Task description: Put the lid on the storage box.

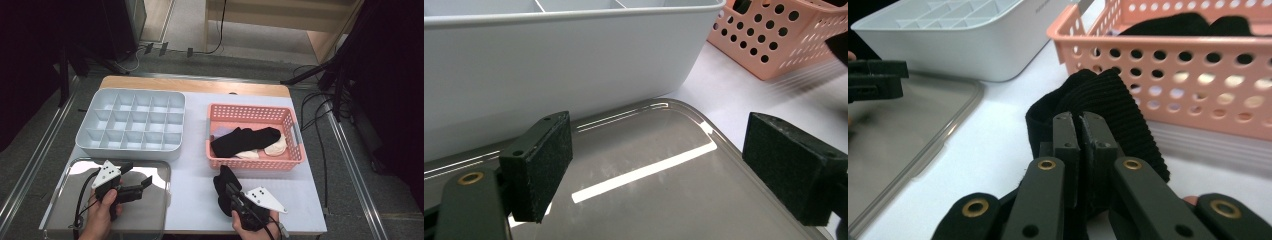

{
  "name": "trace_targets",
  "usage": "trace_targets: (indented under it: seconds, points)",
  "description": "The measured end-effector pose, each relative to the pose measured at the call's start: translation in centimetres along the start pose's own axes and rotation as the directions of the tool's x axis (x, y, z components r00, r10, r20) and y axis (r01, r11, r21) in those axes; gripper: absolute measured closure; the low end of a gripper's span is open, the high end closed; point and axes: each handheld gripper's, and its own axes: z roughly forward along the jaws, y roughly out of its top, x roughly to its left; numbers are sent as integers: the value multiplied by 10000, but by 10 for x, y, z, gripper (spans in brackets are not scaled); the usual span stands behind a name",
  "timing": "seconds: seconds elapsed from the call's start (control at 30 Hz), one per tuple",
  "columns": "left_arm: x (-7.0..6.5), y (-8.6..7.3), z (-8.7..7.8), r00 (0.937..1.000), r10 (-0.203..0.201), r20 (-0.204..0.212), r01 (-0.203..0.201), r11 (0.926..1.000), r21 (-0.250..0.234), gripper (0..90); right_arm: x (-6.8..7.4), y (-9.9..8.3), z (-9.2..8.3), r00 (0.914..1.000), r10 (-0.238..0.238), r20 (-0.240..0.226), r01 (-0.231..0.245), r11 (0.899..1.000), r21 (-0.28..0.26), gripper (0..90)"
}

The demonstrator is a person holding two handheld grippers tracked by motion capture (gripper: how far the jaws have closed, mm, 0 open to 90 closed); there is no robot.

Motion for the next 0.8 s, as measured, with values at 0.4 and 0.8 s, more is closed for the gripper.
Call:
trace_targets:
  seconds: [0.4, 0.8]
  points:
    - [0, 0, 0, 10000, -5, 15, 5, 10000, -19, 137, 4, 0, 4, 9972, 360, -648, -374, 9991, -199, 671]
    - [0, 0, 0, 10000, -11, 45, 11, 10000, -29, 138, -5, 23, 8, 9999, 124, -37, -127, 9970, -768, 636]
